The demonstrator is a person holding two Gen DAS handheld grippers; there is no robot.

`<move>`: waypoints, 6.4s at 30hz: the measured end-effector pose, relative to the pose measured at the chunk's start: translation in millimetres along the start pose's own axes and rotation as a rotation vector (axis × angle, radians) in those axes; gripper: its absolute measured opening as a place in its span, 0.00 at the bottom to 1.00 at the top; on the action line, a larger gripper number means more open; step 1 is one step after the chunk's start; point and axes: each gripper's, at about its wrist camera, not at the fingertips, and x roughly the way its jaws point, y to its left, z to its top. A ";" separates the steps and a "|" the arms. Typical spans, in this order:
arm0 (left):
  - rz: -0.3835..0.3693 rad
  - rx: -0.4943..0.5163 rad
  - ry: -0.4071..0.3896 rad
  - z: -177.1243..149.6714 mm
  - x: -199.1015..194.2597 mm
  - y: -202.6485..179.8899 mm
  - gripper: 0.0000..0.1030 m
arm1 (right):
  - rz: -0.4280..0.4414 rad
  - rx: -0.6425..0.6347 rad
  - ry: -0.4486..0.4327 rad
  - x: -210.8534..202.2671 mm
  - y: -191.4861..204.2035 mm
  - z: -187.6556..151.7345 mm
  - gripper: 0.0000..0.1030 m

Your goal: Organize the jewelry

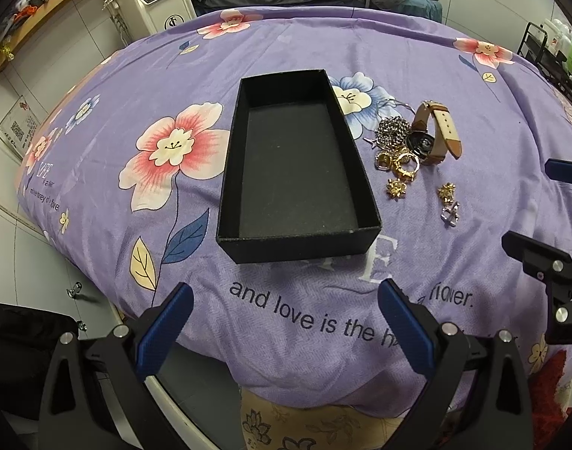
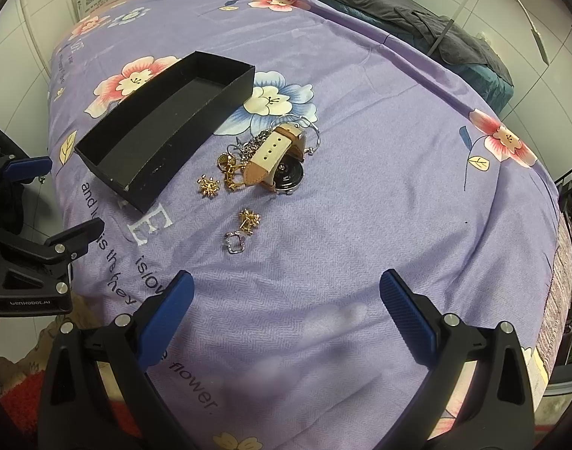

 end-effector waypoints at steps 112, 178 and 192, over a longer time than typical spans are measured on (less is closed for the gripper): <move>-0.457 0.006 -0.048 114.7 35.6 -50.4 0.14 | 0.217 0.052 -0.220 44.0 -5.3 -29.9 0.18; -0.308 0.138 -0.196 97.6 13.7 -40.8 0.60 | 0.234 0.112 -0.260 43.0 -15.8 -17.1 0.54; -0.244 0.189 0.041 167.3 101.7 -86.2 0.32 | 0.212 0.114 -0.246 48.8 -16.4 -11.8 0.54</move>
